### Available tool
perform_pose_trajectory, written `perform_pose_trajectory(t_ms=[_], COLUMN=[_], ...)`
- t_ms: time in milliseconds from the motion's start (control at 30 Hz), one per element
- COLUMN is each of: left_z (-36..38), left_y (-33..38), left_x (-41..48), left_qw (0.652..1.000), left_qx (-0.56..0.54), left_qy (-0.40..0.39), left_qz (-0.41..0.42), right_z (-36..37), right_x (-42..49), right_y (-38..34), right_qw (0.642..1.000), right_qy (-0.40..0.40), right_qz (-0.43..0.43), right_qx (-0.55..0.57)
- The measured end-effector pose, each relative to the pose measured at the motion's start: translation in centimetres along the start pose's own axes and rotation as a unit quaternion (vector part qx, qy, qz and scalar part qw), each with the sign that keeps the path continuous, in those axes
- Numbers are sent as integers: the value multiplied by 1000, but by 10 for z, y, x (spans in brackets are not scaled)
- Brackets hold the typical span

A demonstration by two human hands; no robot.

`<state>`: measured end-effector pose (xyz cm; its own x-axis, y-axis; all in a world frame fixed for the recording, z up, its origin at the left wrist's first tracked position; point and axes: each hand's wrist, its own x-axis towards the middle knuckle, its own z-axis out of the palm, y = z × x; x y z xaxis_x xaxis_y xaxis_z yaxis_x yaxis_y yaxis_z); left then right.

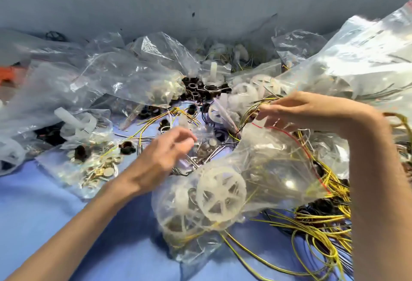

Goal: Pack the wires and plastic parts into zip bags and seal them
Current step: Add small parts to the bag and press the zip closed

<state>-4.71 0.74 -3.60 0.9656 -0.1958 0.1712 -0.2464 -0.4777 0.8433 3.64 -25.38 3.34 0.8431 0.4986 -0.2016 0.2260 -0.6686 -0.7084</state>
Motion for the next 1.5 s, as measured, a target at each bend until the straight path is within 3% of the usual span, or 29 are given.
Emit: perform_pose_trajectory(t_ms=[133, 200, 300, 433, 600, 733, 867, 933, 1100, 1200, 1367, 1500], left_z=[16, 12, 10, 14, 12, 17, 20, 21, 22, 21, 20, 18], left_y=[-8, -5, 1, -1, -11, -17, -22, -24, -27, -31, -35, -36], left_x=[-13, -15, -22, -28, -29, -31, -31, -29, -28, -27, -27, -25], left_qw=[976, 976, 969, 953, 949, 955, 964, 965, 965, 965, 960, 951], left_qx=[181, 179, 207, 269, 267, 226, 177, 159, 146, 147, 167, 202], left_qy=[-107, -105, -111, -66, -58, -69, -67, -64, -38, -20, 19, 43], left_qz=[53, 67, 83, 124, 159, 178, 185, 197, 214, 214, 224, 231], right_z=[3, 13, 44, 78, 87, 77, 35, 18, 5, 13, 16, 23], right_x=[5, 14, 37, 76, 89, 77, 35, 15, 3, 2, 5, 6], right_y=[-4, -13, -23, -17, -3, -10, -19, -10, 16, 14, 4, 1], right_qw=[986, 977, 968, 924, 895, 914, 965, 981, 984, 991, 992, 984], right_qy=[53, 89, 53, -2, 60, 124, 175, 145, -25, -99, -60, -127], right_qz=[-49, -97, -148, -84, -71, -113, -128, -94, 28, -16, -115, -120], right_qx=[-149, -170, -197, -372, -436, -369, -149, -94, -173, -94, 6, 21])
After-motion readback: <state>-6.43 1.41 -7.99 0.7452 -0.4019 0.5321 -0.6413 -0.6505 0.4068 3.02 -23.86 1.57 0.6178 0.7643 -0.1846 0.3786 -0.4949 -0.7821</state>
